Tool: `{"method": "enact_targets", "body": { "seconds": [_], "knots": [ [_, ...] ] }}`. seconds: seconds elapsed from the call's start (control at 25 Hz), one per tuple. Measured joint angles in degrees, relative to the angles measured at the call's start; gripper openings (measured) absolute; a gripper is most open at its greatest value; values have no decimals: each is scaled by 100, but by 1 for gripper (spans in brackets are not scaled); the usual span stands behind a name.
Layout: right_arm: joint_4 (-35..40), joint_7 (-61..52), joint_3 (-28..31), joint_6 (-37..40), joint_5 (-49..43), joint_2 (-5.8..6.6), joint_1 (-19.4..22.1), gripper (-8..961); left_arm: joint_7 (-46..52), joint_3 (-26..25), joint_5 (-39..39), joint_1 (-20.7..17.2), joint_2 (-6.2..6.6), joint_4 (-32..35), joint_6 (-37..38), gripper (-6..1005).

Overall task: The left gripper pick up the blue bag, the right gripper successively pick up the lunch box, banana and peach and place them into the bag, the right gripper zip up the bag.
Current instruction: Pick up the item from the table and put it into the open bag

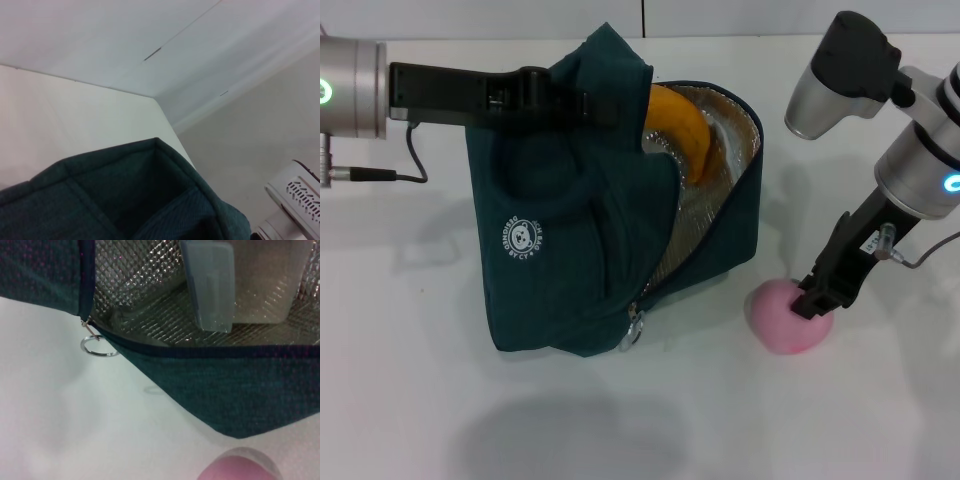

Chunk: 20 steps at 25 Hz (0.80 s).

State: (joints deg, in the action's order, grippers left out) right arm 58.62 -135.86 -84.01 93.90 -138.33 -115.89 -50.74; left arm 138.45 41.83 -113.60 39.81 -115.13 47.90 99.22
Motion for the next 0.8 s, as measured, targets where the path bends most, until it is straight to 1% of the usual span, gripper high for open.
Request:
{"method": "enact_targets", "body": {
  "seconds": [0.16, 0.4, 0.48, 0.56, 0.6, 0.64, 0.68, 0.8],
  "knots": [
    [2, 16, 3, 16, 1, 4, 2, 275, -2, -4, -2, 0, 0, 0, 1, 76],
    [227, 36, 164, 116, 65, 33, 90, 87, -2, -1, 0, -1, 0, 0, 1, 76],
    [305, 39, 359, 202, 70, 38, 124, 69, -2, 0, 4, -4, 0, 0, 2, 77],
    [439, 51, 780, 395, 70, 44, 161, 52, -2, 1, 9, -6, 0, 0, 4, 77],
    [597, 76, 1201, 591, 73, 52, 188, 43, -2, 1, 11, -10, 0, 0, 6, 77],
    [597, 76, 1201, 591, 73, 52, 188, 41, -2, 0, 12, -14, 0, 0, 7, 77],
    [722, 119, 1543, 761, 75, 56, 204, 39, -2, 0, 13, -22, 0, 0, 8, 77],
    [916, 200, 2298, 1125, 104, 87, 210, 33, -2, -11, 14, -40, 5, 0, 9, 77]
  ]
}}
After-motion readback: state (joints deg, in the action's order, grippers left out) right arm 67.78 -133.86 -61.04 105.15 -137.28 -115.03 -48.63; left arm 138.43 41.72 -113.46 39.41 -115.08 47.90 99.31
